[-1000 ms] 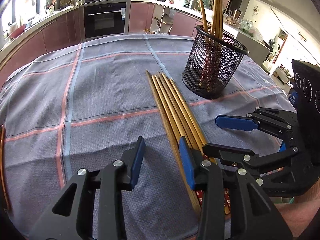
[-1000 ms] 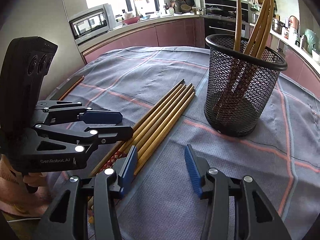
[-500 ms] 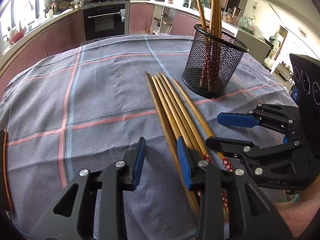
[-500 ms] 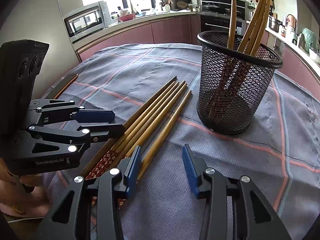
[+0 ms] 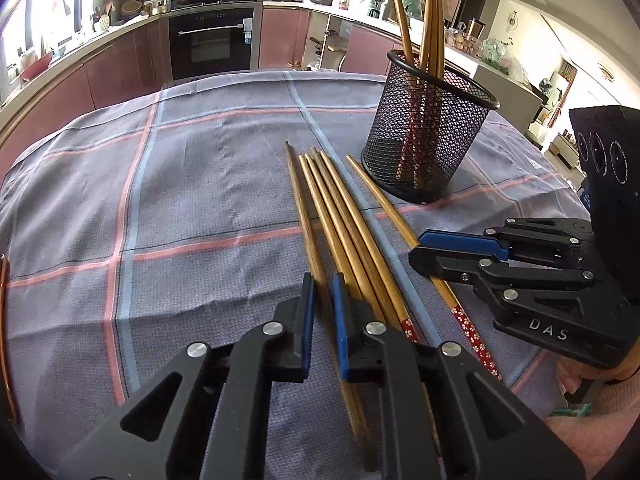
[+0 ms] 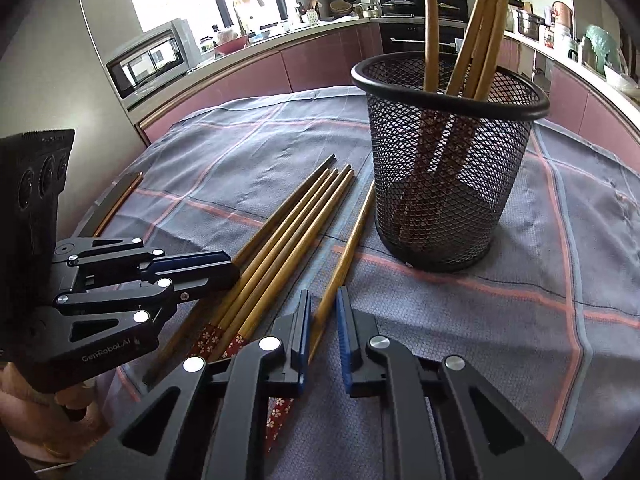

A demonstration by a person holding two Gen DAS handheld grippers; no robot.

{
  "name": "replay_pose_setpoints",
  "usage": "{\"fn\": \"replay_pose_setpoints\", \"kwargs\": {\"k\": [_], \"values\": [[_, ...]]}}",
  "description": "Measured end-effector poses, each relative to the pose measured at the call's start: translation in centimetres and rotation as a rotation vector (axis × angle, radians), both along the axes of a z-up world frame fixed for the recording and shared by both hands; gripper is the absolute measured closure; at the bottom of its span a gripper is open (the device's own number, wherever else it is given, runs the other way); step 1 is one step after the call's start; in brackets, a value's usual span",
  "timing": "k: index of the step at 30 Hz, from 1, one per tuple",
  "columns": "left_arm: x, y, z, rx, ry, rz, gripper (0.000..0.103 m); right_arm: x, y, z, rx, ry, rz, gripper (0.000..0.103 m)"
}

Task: Organize utensils
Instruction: 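Close the left tool on a red-tipped chopstick while the right tool grasps another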

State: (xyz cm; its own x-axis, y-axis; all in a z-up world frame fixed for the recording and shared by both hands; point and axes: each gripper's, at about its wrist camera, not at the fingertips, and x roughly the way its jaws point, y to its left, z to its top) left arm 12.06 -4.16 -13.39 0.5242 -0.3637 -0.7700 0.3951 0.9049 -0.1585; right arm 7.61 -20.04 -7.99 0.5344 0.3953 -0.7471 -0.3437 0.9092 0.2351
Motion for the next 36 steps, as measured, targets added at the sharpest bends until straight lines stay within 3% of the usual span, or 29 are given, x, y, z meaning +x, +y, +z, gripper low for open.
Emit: {"fn": "replay_pose_setpoints", "kwargs": {"k": [11, 17, 27, 30, 34, 36], "values": [[-1.1, 1.3, 0.8, -0.04, -0.019, 0.018, 0.095, -0.7, -1.5, 1.0, 0.105, -0.012, 0.003, 0.097], [-2.5, 1.3, 1.4, -0.063, -0.039, -0.027, 0.095, -0.8, -0.4, 1.0, 0.099, -0.007, 0.044, 0.097], [-2.0, 1.1, 0.4, -0.039, -0.009, -0.045, 0.095, -0.4, 0.3, 0.2, 0.066, 0.023, 0.059, 0.095], [-1.2, 0.6, 0.5, -0.013, -0.017, -0.052, 0.092, -0.1, 0.5, 0.0, 0.057, 0.026, 0.061, 0.095], [0.1, 0.1, 0.4, -0.001, -0.006, -0.072, 0.08, 0.4, 0.7, -0.1, 0.046, 0.028, 0.069, 0.095], [0.8, 0.0, 0.3, 0.002, 0.0, -0.074, 0.08, 0.6, 0.8, 0.0, 0.046, 0.03, 0.073, 0.095]]}}
